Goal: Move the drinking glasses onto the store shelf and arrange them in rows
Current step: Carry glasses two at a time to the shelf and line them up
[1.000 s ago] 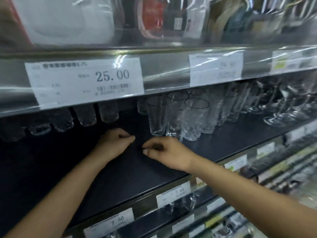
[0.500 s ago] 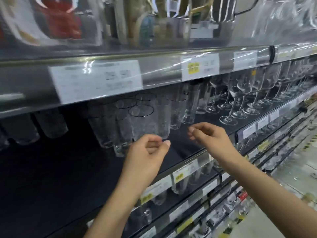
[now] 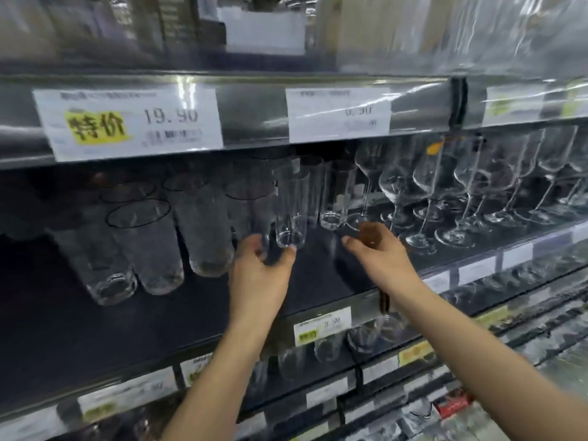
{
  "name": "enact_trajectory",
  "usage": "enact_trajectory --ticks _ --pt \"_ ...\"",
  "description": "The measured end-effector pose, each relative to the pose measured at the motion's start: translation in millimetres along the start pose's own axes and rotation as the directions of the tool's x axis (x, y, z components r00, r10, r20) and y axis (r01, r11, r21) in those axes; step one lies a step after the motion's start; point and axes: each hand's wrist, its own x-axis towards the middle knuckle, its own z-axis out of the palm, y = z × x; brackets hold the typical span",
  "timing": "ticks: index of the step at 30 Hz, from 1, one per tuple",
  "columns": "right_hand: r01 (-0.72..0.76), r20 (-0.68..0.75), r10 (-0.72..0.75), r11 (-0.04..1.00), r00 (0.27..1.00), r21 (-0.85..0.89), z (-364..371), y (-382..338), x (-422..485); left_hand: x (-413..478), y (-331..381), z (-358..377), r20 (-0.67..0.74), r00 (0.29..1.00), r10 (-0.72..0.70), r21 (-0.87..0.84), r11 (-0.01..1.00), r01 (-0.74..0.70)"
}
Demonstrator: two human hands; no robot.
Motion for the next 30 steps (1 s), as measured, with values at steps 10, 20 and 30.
enact_trajectory --ticks 10,20,30 --pt "-0.010 0.050 0.006 0.997 0.999 0.078 29.4 -2.2 37.7 12.8 -9.8 21.5 -0.163 0.986 0.012 0.136 0.991 0.011" --pt "-0.018 -0.021 0.021 0.991 1.000 0.132 48.7 1.9 72.0 35.5 -6.6 29.2 -0.173 0.984 0.035 0.144 0.990 -0.010" --pt "-0.038 -0.039 0.044 0.989 0.998 0.145 51.3 1.4 85.8 33.1 -10.3 27.0 -0.182 0.983 0.034 0.157 0.988 -0.006"
